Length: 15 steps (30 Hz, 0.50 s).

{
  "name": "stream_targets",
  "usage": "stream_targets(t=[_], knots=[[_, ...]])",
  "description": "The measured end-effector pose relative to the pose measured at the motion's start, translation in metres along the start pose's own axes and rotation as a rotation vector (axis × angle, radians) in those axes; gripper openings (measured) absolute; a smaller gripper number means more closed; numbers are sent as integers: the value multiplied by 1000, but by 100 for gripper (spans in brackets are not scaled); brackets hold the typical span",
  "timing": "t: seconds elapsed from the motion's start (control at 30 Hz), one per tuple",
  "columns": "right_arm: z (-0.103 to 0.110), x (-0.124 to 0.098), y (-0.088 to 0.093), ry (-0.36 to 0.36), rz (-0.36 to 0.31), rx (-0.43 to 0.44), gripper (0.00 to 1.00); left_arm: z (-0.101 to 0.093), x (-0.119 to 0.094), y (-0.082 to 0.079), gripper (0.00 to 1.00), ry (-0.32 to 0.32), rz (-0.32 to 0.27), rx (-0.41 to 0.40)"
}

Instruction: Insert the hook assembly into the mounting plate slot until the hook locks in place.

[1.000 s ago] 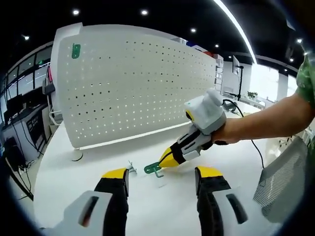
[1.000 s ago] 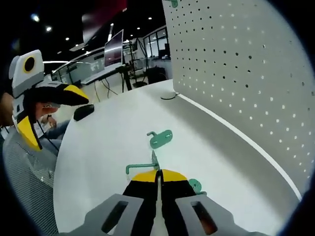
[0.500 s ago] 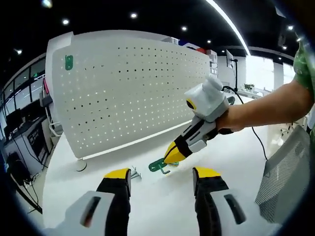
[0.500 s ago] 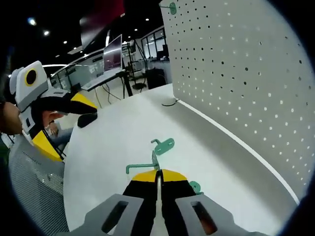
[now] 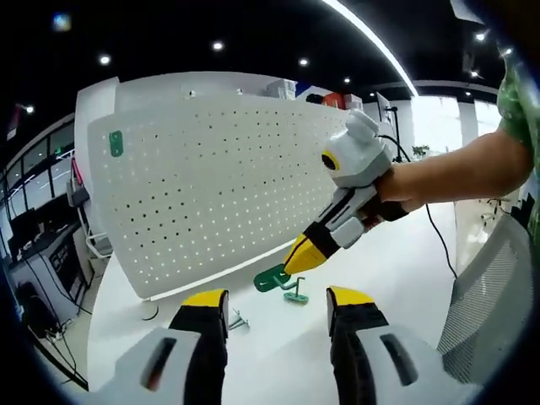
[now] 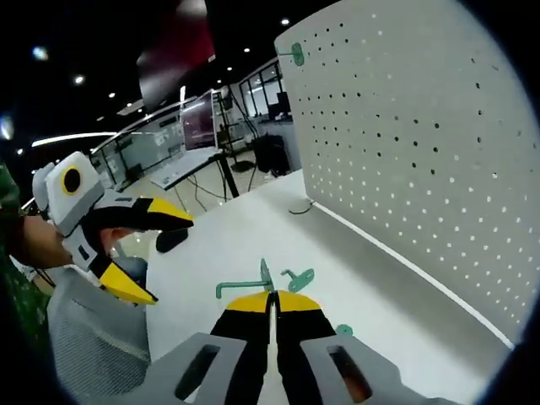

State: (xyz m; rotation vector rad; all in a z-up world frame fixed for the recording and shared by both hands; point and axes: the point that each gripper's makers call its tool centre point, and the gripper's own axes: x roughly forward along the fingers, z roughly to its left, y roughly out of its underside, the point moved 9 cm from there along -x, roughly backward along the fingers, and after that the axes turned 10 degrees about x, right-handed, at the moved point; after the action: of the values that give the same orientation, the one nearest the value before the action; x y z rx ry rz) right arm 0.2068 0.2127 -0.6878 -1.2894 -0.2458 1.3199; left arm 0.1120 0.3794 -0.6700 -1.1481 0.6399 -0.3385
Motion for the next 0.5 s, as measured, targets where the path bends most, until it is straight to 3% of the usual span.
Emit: stream_targets(t=[0.5], knots=[[35, -18, -3, -10, 10, -3, 0, -10, -9, -6, 38, 31, -15, 136]])
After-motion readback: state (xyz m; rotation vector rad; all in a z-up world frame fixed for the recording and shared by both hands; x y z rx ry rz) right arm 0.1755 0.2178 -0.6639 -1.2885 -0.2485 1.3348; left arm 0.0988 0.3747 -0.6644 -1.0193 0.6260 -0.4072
